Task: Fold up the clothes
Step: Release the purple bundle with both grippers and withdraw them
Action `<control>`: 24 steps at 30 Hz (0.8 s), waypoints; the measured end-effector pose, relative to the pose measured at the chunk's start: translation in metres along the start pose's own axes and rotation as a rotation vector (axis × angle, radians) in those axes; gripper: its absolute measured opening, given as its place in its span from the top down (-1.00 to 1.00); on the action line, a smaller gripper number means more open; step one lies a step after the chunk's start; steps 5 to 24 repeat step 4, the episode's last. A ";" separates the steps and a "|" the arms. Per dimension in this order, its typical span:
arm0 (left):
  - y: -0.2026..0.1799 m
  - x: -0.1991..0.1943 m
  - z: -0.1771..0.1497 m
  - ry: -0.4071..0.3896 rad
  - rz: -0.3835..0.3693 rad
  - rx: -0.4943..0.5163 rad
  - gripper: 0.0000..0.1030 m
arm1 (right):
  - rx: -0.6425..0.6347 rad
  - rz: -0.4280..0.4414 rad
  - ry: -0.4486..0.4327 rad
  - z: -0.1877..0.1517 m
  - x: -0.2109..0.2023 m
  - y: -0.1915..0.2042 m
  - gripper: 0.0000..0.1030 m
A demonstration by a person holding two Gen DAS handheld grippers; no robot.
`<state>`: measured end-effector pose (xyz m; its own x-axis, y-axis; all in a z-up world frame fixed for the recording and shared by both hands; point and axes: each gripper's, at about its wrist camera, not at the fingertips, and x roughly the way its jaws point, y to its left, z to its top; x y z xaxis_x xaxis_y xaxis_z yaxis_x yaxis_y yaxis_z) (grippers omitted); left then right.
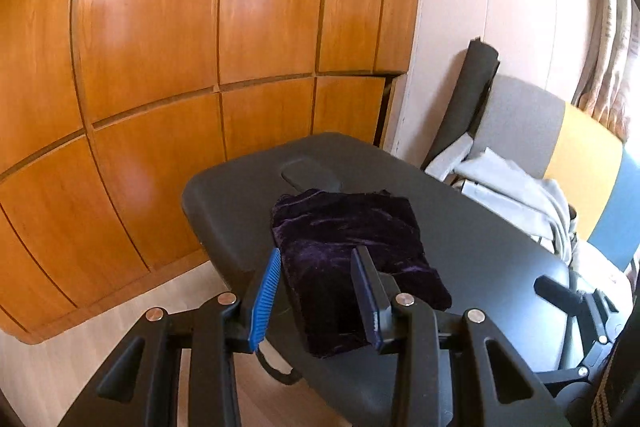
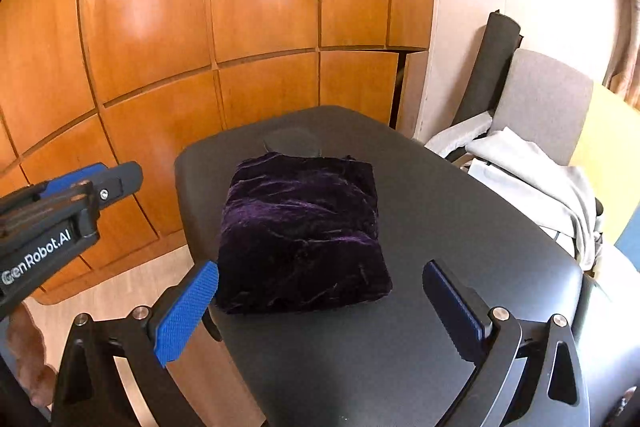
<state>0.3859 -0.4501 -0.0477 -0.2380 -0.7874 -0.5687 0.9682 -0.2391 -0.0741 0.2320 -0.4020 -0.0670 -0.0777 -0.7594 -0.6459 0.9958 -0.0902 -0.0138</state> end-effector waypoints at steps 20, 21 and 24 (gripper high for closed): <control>-0.001 -0.004 -0.002 -0.014 -0.004 0.000 0.38 | -0.002 -0.001 0.003 -0.002 0.000 0.000 -1.00; -0.001 -0.004 -0.002 -0.014 -0.004 0.000 0.38 | -0.002 -0.001 0.003 -0.002 0.000 0.000 -1.00; -0.001 -0.004 -0.002 -0.014 -0.004 0.000 0.38 | -0.002 -0.001 0.003 -0.002 0.000 0.000 -1.00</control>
